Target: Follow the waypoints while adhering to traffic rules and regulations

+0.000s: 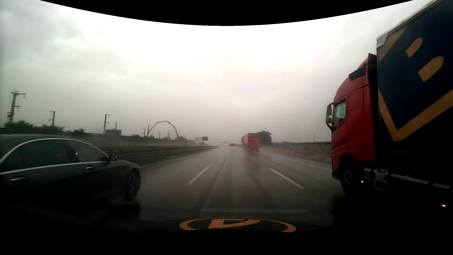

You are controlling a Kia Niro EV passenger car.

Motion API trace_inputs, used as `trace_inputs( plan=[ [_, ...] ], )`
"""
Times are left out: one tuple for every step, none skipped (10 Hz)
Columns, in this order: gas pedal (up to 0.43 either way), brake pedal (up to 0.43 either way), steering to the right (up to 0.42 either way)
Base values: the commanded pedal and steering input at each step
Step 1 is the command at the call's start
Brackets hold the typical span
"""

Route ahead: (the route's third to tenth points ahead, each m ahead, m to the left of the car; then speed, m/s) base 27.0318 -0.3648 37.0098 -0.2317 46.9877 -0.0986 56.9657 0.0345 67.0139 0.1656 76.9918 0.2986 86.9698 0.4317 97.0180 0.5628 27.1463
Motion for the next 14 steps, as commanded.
trace_inputs(
  plan=[
    [0.110,0.000,0.000],
    [0.110,0.000,0.000],
    [0.110,0.000,-0.001],
    [0.110,0.000,0.000],
    [0.110,0.000,-0.001],
    [0.110,0.000,-0.001],
    [0.110,0.000,-0.001],
    [0.110,0.000,-0.001],
    [0.110,0.000,-0.001],
    [0.110,0.000,-0.001],
    [0.110,0.000,-0.001],
    [0.110,0.000,-0.001],
    [0.110,0.000,-0.001],
    [0.110,0.000,-0.001]
  ],
)
